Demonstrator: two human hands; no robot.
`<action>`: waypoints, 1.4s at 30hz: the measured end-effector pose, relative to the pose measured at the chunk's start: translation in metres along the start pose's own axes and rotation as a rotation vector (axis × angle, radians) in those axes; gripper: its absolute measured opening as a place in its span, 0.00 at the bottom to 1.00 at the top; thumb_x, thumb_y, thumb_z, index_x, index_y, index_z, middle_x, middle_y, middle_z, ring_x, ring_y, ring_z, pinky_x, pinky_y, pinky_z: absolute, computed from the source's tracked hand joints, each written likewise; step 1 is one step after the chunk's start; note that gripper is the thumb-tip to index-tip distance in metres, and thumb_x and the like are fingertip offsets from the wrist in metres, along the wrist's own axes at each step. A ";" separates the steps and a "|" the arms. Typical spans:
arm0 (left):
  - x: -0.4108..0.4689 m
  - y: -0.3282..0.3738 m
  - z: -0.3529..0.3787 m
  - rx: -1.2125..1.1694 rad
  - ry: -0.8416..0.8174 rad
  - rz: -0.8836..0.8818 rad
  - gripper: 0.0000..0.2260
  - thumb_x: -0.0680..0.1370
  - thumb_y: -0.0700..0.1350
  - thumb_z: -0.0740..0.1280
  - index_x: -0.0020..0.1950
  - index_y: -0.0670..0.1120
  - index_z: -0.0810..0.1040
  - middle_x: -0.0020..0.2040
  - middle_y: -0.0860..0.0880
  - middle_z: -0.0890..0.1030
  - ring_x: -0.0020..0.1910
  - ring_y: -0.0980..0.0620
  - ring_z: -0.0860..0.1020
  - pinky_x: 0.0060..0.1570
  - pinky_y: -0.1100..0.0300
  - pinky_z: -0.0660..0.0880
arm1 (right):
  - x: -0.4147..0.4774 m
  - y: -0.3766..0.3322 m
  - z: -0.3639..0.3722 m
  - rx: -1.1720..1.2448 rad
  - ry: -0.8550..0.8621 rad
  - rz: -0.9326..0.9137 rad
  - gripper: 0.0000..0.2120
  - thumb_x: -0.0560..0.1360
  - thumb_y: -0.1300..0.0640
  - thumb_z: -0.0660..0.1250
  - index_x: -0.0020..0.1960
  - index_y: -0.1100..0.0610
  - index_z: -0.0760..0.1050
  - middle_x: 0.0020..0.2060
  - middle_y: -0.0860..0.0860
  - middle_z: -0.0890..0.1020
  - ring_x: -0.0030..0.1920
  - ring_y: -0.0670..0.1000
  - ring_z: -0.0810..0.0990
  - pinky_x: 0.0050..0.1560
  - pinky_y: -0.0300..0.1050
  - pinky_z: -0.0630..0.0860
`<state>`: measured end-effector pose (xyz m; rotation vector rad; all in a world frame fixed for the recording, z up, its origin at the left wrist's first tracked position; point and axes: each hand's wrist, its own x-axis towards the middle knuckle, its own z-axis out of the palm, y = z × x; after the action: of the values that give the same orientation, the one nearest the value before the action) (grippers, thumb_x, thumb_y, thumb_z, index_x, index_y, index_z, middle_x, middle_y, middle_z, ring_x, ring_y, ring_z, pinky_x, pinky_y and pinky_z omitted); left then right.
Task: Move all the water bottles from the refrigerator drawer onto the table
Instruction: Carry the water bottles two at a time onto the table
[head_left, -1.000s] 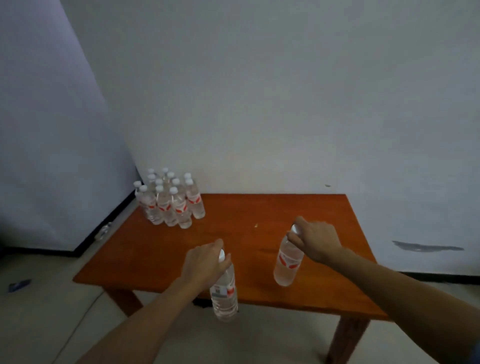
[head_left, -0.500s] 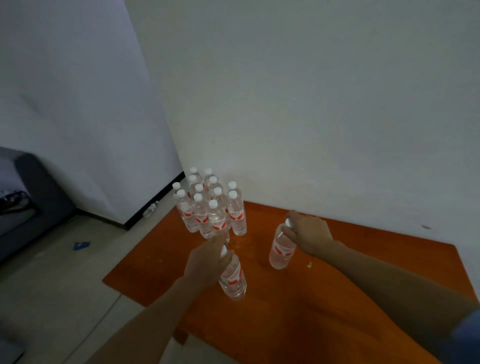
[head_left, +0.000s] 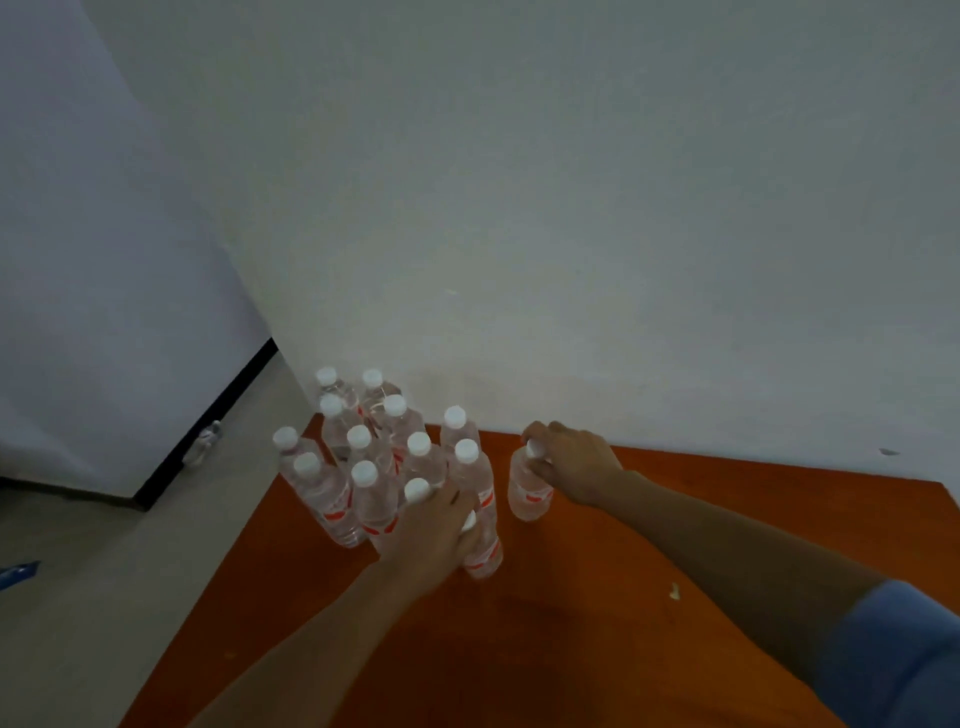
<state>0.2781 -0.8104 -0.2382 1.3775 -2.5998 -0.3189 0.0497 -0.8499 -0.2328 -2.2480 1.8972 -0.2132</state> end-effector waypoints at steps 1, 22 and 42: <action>0.008 -0.006 0.001 -0.014 0.000 0.016 0.15 0.80 0.52 0.60 0.65 0.48 0.71 0.64 0.50 0.73 0.58 0.53 0.74 0.53 0.61 0.72 | 0.010 -0.003 0.003 0.003 -0.013 0.008 0.16 0.80 0.47 0.60 0.66 0.50 0.66 0.56 0.53 0.77 0.49 0.56 0.80 0.47 0.49 0.78; 0.051 0.004 -0.019 0.024 0.004 0.199 0.17 0.80 0.56 0.60 0.66 0.50 0.73 0.64 0.52 0.77 0.56 0.55 0.77 0.48 0.65 0.70 | 0.018 -0.003 -0.005 0.183 -0.037 0.161 0.24 0.79 0.51 0.63 0.73 0.49 0.63 0.64 0.54 0.75 0.58 0.55 0.78 0.58 0.53 0.77; -0.069 0.448 0.064 0.053 -0.076 0.865 0.11 0.78 0.55 0.61 0.50 0.50 0.76 0.42 0.53 0.78 0.38 0.54 0.76 0.38 0.59 0.75 | -0.575 0.140 -0.086 0.061 0.257 0.966 0.17 0.78 0.47 0.63 0.65 0.50 0.73 0.55 0.48 0.81 0.53 0.51 0.79 0.52 0.47 0.77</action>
<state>-0.0551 -0.5017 -0.1821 0.1552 -2.9660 -0.1605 -0.2015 -0.3102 -0.1745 -1.0819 2.7917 -0.3955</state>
